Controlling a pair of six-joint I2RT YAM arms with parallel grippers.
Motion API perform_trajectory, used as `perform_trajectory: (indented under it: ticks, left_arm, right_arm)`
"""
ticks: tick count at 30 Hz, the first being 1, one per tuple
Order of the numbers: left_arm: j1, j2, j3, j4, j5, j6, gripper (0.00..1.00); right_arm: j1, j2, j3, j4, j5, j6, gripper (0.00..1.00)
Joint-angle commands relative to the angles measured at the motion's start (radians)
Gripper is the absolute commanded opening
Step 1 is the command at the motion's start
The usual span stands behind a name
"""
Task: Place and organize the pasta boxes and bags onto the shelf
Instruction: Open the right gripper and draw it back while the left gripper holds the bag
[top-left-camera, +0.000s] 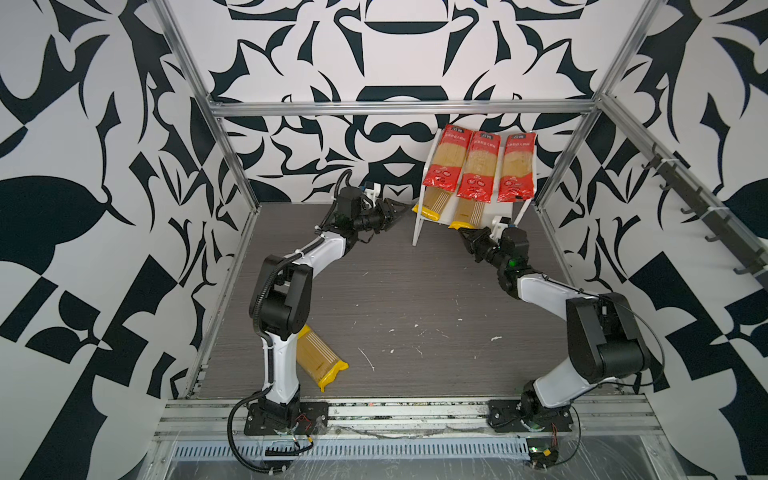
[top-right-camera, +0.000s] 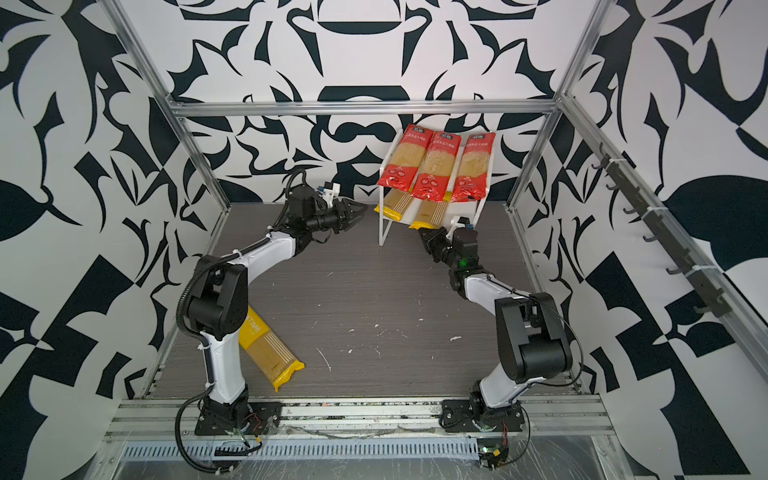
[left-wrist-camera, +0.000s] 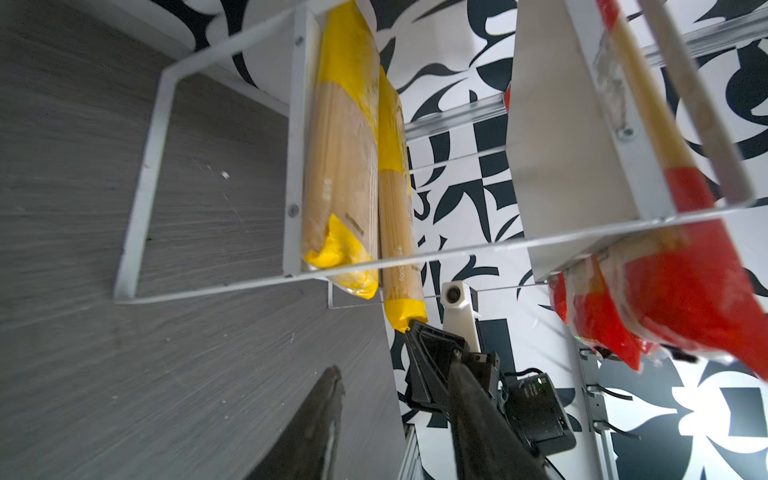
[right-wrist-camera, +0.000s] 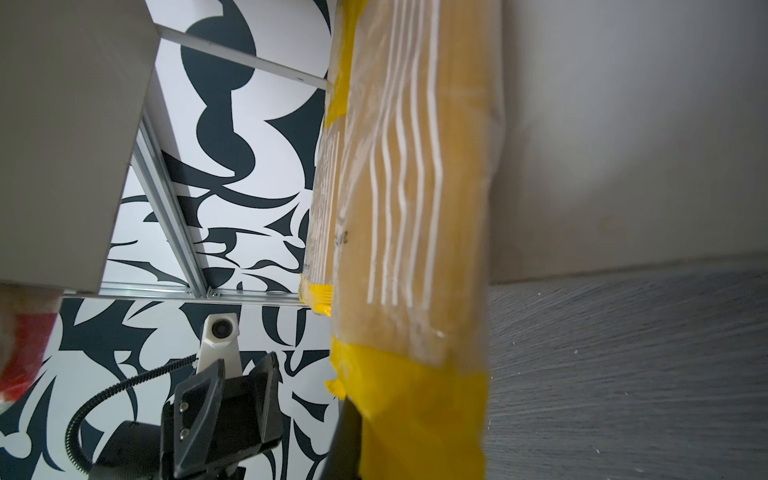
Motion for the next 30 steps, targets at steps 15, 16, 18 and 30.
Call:
perform_trajectory:
  ticks: [15,16,18,30]
  left_arm:
    - [-0.006,0.376,0.538,-0.324,-0.02,0.165,0.41]
    - [-0.013,0.388,0.555,-0.329,-0.02,0.166,0.39]
    - [-0.026,0.407,0.588,-0.339,-0.02,0.169,0.37]
    - [-0.094,0.338,0.525,-0.377,-0.014,0.245,0.25]
  right_arm:
    - [0.025,-0.178,-0.1,-0.068,-0.135,-0.081,0.41]
    - [0.027,-0.19,-0.118,-0.074,-0.134,-0.085,0.41]
    - [0.033,-0.216,-0.154,-0.082,-0.128,-0.088,0.41]
    - [0.054,-0.231,-0.213,-0.072,-0.114,-0.083,0.4]
